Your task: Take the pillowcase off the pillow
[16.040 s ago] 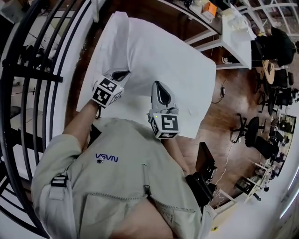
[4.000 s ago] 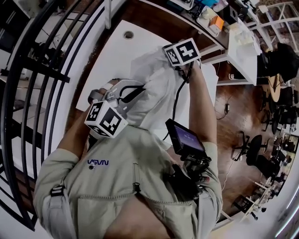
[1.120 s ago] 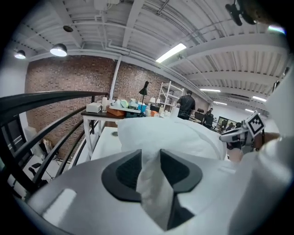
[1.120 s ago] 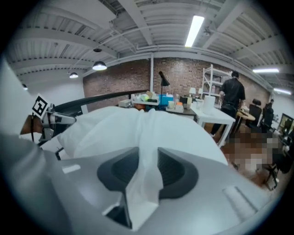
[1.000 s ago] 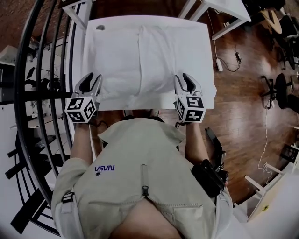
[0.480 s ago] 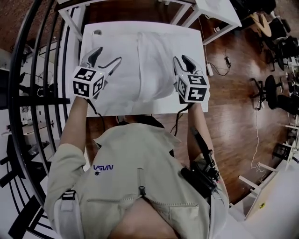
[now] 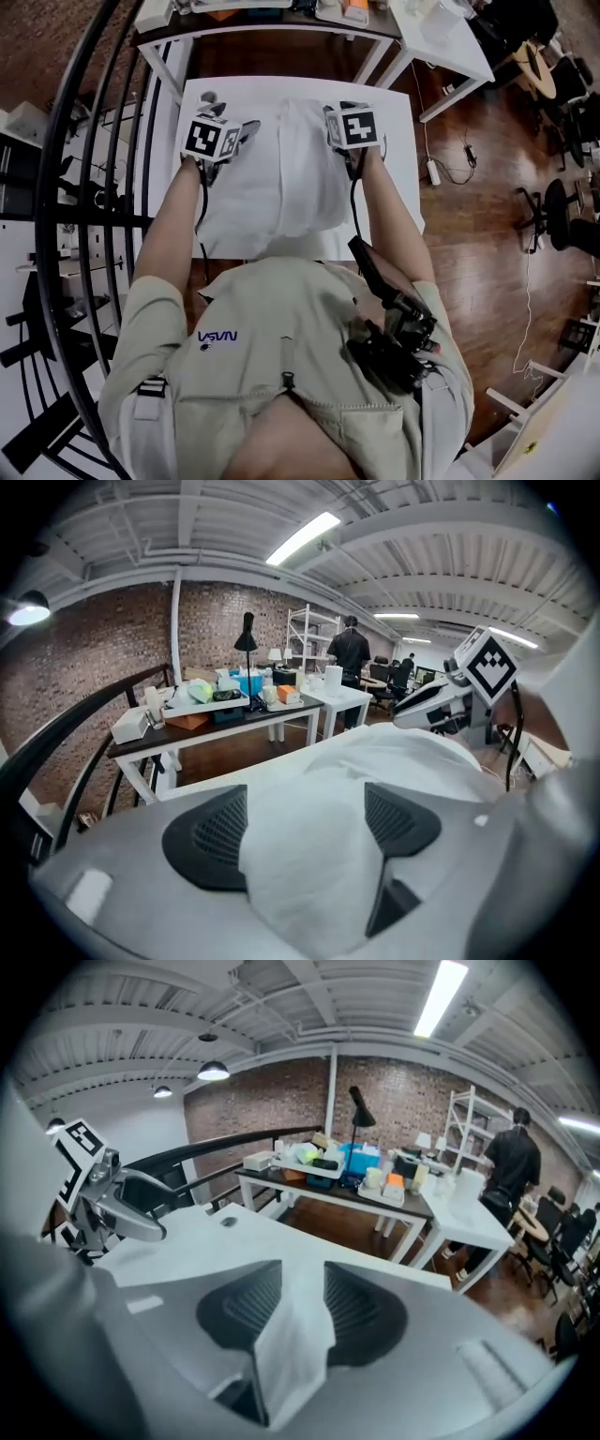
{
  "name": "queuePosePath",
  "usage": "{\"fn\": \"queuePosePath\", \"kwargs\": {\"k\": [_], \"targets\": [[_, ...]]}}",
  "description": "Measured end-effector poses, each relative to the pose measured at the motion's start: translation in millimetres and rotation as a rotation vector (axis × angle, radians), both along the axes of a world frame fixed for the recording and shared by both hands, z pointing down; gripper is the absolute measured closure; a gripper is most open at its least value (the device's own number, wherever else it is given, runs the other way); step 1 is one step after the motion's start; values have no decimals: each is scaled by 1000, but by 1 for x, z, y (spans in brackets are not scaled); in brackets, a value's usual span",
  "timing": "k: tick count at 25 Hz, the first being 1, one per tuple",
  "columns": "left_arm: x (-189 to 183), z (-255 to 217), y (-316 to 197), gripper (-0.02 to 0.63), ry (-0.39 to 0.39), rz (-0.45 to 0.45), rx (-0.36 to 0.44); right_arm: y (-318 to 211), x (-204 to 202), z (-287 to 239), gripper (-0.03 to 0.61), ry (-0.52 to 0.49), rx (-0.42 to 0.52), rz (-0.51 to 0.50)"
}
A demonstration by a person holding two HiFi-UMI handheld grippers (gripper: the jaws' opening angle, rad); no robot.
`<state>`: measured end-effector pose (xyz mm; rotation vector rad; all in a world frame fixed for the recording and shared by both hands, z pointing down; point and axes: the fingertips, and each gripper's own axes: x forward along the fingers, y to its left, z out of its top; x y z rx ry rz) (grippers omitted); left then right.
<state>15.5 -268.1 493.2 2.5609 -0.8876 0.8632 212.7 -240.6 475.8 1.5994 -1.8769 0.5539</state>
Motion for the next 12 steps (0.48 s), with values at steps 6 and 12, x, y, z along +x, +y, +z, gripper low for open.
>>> {"fn": "queuePosePath", "kwargs": {"k": [6, 12], "targets": [[6, 42, 11, 310, -111, 57, -106, -9, -13, 50, 437, 87, -205, -67], [11, 45, 31, 545, -128, 156, -81, -2, 0, 56, 572, 164, -188, -25]]}}
